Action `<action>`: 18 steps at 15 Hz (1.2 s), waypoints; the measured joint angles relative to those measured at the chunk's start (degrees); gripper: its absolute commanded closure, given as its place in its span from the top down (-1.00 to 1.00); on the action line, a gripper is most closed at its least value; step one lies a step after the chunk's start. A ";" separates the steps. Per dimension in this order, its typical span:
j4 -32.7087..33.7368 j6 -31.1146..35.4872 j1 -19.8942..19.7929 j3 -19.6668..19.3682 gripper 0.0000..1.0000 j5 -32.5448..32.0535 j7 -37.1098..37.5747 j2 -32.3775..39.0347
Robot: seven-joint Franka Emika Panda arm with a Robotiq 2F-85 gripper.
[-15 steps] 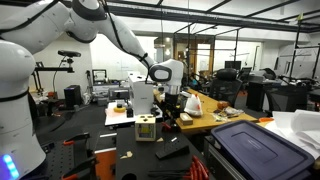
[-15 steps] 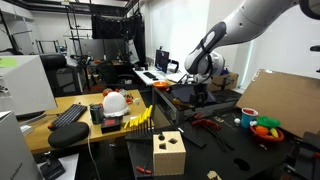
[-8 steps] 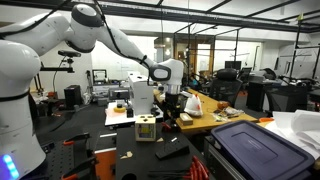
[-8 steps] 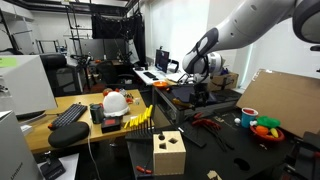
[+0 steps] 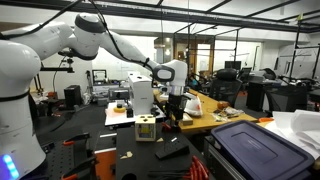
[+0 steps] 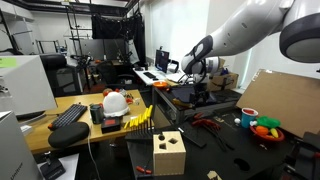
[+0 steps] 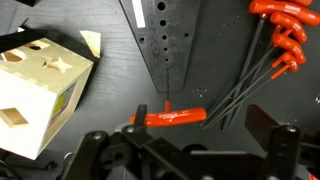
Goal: Move the red object to the next hole
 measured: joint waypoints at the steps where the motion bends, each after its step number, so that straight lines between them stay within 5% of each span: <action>1: 0.44 -0.05 0.01 -0.02 1.00 0.02 0.00 0.32; 18: 2.30 -0.12 1.18 1.17 1.00 -0.03 0.00 0.71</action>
